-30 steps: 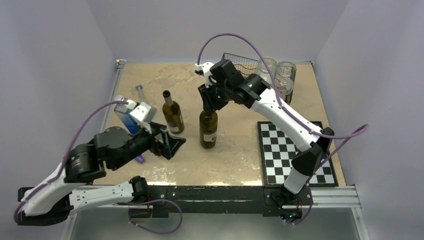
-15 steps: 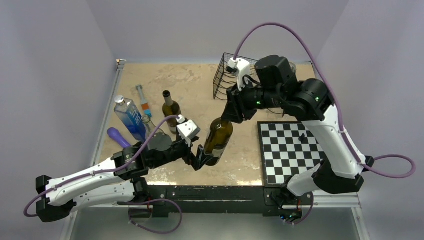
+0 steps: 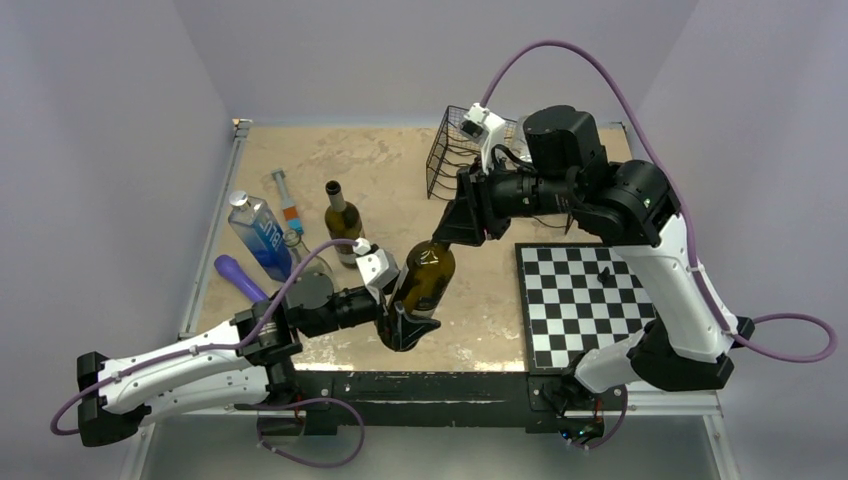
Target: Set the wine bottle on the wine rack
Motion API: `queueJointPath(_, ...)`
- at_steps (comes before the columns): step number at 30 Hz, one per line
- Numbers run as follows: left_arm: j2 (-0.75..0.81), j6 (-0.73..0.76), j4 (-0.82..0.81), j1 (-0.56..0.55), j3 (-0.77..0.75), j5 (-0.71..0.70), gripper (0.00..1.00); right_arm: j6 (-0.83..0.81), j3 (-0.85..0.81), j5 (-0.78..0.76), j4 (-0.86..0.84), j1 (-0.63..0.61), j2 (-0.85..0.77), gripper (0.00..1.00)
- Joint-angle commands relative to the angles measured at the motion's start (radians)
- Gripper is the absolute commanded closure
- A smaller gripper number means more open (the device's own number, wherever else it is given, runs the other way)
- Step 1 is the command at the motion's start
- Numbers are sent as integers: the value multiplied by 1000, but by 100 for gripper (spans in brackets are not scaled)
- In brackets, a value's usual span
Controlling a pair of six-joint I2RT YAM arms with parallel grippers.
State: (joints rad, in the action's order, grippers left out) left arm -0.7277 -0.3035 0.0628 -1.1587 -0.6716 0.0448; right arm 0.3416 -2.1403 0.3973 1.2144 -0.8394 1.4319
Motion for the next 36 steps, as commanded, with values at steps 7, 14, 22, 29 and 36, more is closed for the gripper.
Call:
queueJointPath(7,15,34,-19,5,-33,-2,67,157,94,149,-301,-8,-122,100)
queueJointPath(14,20,119,73,5,-99,-68,100,143,135,118,-286,-8,-139,94)
queueJointPath(22,9,327,175,5,-200,-162,100,108,165,57,-252,-7,-154,29)
queueJointPath(29,-6,553,185,5,-261,-246,100,75,154,-50,-207,-7,-167,6)
queueJointPath(36,-19,793,106,5,-263,-249,100,27,101,-180,-136,-7,-195,2)
